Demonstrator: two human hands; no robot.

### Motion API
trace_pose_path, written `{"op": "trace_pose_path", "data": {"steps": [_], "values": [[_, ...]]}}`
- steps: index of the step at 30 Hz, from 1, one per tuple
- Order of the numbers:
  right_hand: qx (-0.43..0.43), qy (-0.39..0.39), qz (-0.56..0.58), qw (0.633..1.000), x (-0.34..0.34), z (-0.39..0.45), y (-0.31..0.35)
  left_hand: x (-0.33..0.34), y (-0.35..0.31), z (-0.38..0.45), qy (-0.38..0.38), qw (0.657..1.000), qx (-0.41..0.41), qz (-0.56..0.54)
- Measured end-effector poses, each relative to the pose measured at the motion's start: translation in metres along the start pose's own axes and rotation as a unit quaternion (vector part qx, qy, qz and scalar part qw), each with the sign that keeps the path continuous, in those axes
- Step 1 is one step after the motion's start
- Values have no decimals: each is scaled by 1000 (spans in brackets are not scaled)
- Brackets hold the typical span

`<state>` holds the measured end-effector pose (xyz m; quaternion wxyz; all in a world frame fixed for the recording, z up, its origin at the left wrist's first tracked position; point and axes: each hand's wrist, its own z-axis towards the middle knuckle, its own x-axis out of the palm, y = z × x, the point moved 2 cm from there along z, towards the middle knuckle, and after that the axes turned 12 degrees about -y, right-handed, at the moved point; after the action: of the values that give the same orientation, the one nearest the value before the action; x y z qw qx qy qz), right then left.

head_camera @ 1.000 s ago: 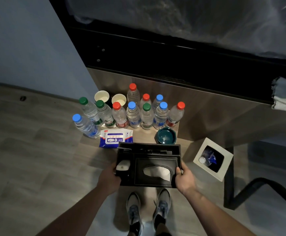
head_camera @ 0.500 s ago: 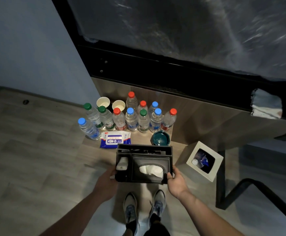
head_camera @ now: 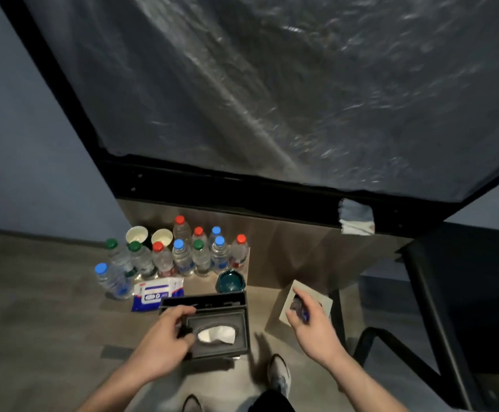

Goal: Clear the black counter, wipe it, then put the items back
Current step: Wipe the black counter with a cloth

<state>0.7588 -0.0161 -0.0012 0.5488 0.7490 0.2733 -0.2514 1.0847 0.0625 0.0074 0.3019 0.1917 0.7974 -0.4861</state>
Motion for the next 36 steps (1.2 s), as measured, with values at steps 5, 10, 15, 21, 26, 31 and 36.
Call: {"op": "trace_pose_path", "data": {"steps": [5, 10, 15, 21, 26, 31, 36], "values": [[-55, -69, -68, 994, -63, 76, -7, 7, -75, 39, 32, 993, 84, 79], [-73, -89, -176, 978, -111, 169, -45, 45, -151, 80, 15, 982, 138, 130], [-95, -65, -295, 948, -138, 255, -72, 88, -208, 114, 23, 976, 144, 162], [-103, -38, -367, 924, -135, 320, -92, 122, -242, 132, 20, 974, 120, 189], [-89, -64, -368, 923, -128, 338, -103, 142, -263, 137, -2, 977, 114, 182], [-101, -121, -355, 921, -135, 349, -110, 147, -277, 134, -28, 976, 121, 178], [-164, -123, -274, 940, -124, 313, -106, 140, -279, 114, -25, 977, 120, 177]]}}
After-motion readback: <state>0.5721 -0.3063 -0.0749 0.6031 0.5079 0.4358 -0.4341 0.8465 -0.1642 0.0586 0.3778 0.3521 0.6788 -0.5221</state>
